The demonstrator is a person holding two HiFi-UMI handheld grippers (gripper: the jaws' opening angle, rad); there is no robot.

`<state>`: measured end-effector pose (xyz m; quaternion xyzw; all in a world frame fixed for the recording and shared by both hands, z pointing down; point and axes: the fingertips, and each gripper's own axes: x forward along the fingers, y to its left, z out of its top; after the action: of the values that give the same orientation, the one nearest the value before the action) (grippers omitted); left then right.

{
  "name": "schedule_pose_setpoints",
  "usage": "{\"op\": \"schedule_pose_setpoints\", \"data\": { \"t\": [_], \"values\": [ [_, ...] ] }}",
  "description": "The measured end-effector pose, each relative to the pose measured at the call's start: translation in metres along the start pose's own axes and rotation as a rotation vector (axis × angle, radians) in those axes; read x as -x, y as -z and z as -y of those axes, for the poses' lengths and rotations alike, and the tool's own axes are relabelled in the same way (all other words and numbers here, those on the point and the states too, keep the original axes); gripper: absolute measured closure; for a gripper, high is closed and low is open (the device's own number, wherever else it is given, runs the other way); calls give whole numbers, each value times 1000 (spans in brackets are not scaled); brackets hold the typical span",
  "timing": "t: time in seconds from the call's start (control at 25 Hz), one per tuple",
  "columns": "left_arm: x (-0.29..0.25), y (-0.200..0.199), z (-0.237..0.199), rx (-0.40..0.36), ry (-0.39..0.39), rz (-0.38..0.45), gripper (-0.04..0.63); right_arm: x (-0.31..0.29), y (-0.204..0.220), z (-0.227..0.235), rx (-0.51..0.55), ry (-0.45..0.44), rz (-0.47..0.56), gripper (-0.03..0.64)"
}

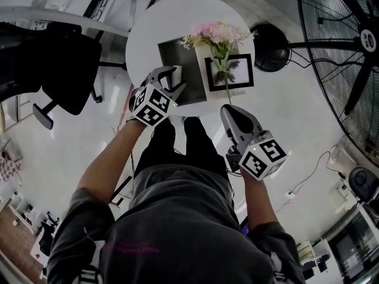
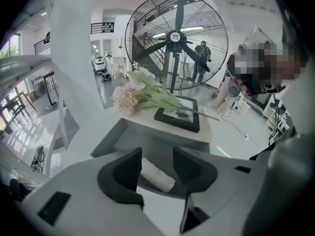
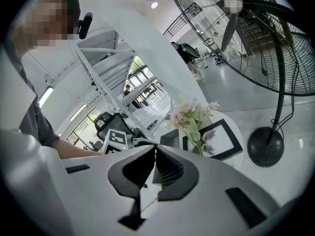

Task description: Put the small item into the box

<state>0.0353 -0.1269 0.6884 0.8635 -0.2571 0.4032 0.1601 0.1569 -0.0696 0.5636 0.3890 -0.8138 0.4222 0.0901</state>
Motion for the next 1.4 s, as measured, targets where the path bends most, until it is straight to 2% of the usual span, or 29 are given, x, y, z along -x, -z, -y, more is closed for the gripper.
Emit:
{"op": "schedule_pose_setpoints", "data": {
  "t": [0.4, 0.84, 1.4],
  "values": [
    [55, -37, -4, 15, -41, 122, 400, 5, -24, -15, 19, 7, 73, 594],
    [131, -85, -10, 0, -80, 276, 472, 3, -49, -46, 57, 2, 135, 594],
    [210, -117, -20, -19, -81, 423, 545, 4, -80, -84, 119, 27, 211, 594]
  ]
}}
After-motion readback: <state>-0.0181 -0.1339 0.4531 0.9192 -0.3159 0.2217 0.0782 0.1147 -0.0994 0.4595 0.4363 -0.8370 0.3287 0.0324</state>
